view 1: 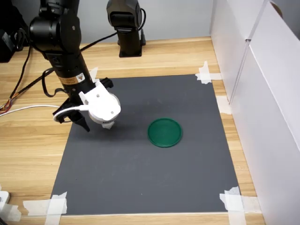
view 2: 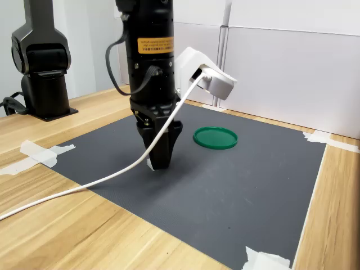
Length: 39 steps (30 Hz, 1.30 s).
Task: Grasp a white terminal and put it in the green lid.
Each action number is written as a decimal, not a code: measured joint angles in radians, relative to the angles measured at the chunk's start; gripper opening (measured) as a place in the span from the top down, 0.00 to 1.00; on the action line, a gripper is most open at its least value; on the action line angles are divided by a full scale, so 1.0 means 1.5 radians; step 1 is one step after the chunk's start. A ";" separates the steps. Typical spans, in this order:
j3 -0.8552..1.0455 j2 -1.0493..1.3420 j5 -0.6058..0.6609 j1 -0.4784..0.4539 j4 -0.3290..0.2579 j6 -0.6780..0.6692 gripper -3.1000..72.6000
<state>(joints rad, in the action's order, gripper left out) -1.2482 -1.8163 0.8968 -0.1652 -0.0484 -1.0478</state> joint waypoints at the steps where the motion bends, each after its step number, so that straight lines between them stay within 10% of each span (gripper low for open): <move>1: 0.000 -0.005 -0.004 0.000 -0.001 0.000 0.14; 39: -0.005 0.039 0.004 0.000 -0.035 -0.009 0.14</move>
<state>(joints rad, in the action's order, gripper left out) -1.2563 -1.7571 0.9028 -0.1652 -0.1016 -1.0609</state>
